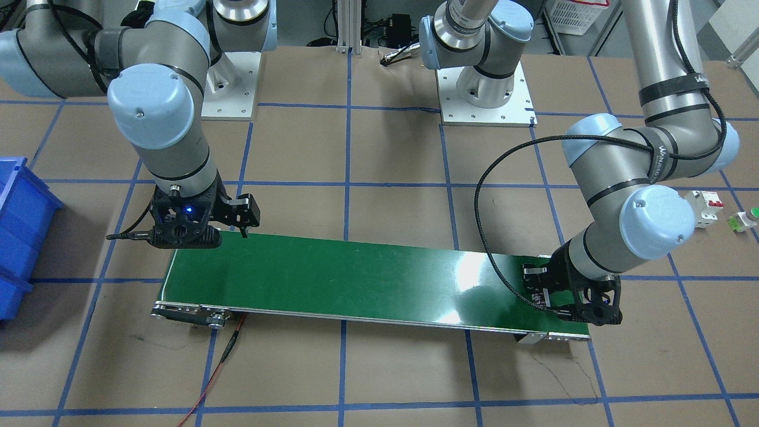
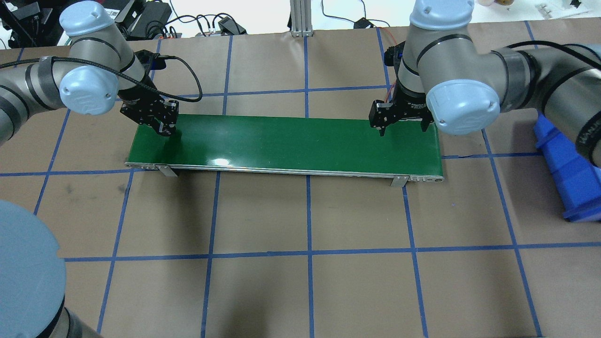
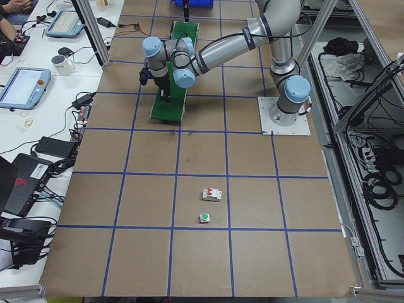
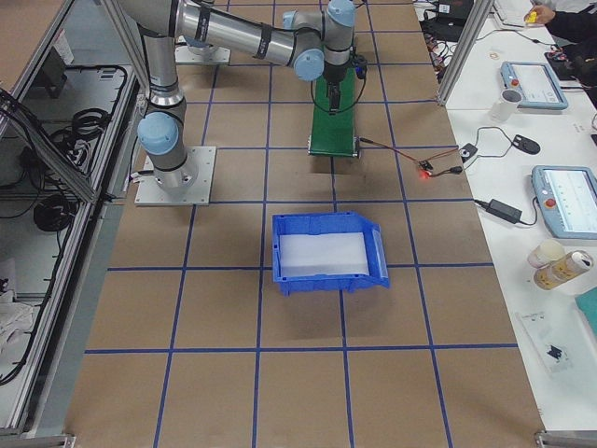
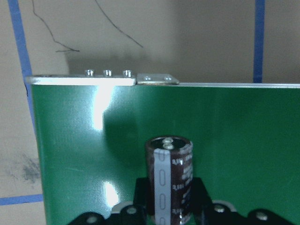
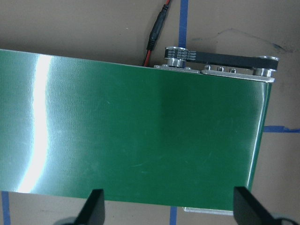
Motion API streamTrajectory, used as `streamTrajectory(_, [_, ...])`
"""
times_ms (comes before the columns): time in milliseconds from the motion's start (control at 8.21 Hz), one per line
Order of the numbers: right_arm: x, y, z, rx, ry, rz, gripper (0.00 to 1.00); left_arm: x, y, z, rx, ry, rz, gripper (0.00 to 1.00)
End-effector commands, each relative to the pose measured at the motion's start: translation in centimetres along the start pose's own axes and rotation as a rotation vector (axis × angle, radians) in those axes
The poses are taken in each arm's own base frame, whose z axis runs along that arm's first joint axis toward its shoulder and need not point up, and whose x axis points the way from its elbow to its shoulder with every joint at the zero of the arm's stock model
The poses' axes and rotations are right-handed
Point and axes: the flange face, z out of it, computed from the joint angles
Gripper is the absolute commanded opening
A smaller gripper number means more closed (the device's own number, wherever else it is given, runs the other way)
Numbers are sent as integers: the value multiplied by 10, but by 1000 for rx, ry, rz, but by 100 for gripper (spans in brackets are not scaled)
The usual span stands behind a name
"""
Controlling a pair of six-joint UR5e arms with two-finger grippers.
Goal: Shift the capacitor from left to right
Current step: 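Move the left gripper over the belt end while the right gripper lowers, then open the left gripper to set the capacitor on the belt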
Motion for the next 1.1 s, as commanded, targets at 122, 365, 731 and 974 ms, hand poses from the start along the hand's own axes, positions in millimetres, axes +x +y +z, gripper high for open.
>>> streamTrajectory(122, [39,-16,34,26,-147,-10,97,14,1,-6,18,28,-63,96])
streamTrajectory(365, [43,-30,59,66,-173,-29,98,50,13,-43,58,1,-16,100])
streamTrajectory(731, [42,-29,75,56,-175,-28,96,94,70,-114,11,-4,-30,100])
streamTrajectory(974, [37,-30,79,52,-224,-27,96,111,114,-191,41,-36,-27,100])
